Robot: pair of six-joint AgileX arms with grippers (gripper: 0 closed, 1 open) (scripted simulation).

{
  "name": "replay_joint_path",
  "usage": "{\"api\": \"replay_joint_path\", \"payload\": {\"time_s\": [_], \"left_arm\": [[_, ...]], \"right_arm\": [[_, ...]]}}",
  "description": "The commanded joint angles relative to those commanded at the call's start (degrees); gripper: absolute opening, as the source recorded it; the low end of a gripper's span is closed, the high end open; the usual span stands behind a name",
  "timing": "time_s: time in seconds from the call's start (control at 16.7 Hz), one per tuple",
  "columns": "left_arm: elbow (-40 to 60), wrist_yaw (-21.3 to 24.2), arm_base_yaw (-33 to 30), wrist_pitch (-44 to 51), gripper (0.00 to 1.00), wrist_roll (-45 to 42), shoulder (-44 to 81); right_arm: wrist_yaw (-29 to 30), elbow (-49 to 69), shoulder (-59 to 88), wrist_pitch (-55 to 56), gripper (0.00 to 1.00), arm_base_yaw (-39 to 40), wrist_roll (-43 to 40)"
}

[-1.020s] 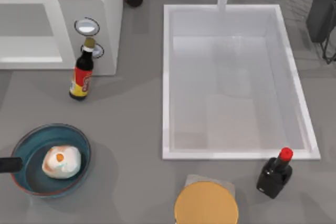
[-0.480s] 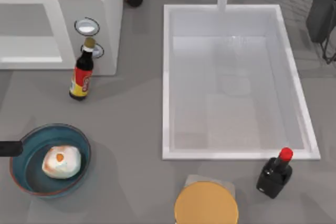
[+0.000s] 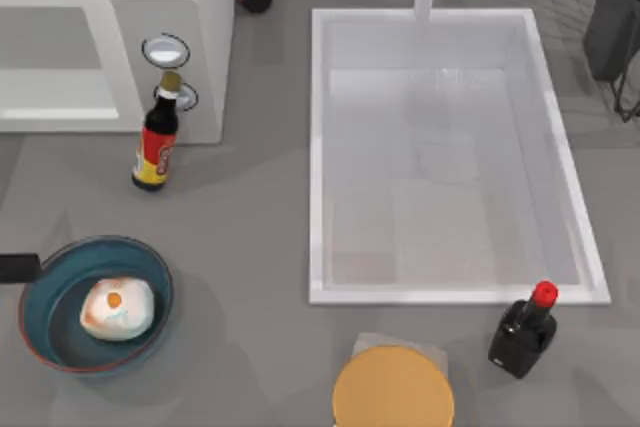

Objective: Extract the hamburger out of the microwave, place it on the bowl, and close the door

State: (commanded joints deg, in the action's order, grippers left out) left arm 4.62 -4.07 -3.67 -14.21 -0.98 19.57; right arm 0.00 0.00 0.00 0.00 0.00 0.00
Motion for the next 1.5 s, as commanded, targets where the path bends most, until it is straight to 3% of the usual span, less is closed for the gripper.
{"api": "replay_joint_path", "payload": {"time_s": [0.24,0.78,0.96,1.26,1.5], "left_arm": [[8.5,5.2,8.5,6.4,0.00,-7.9,8.5],[47.7,26.9,46.6,35.0,0.00,-36.8,51.4],[60.1,33.8,56.2,44.8,0.00,-44.3,65.5],[73.4,41.5,63.3,56.3,0.00,-51.2,79.6],[75.3,42.6,63.9,58.1,0.00,-52.1,81.3]], "right_arm": [[0.0,0.0,0.0,0.0,1.00,0.0,0.0],[0.0,0.0,0.0,0.0,1.00,0.0,0.0],[0.0,0.0,0.0,0.0,1.00,0.0,0.0],[0.0,0.0,0.0,0.0,1.00,0.0,0.0],[0.0,0.0,0.0,0.0,1.00,0.0,0.0]]}}
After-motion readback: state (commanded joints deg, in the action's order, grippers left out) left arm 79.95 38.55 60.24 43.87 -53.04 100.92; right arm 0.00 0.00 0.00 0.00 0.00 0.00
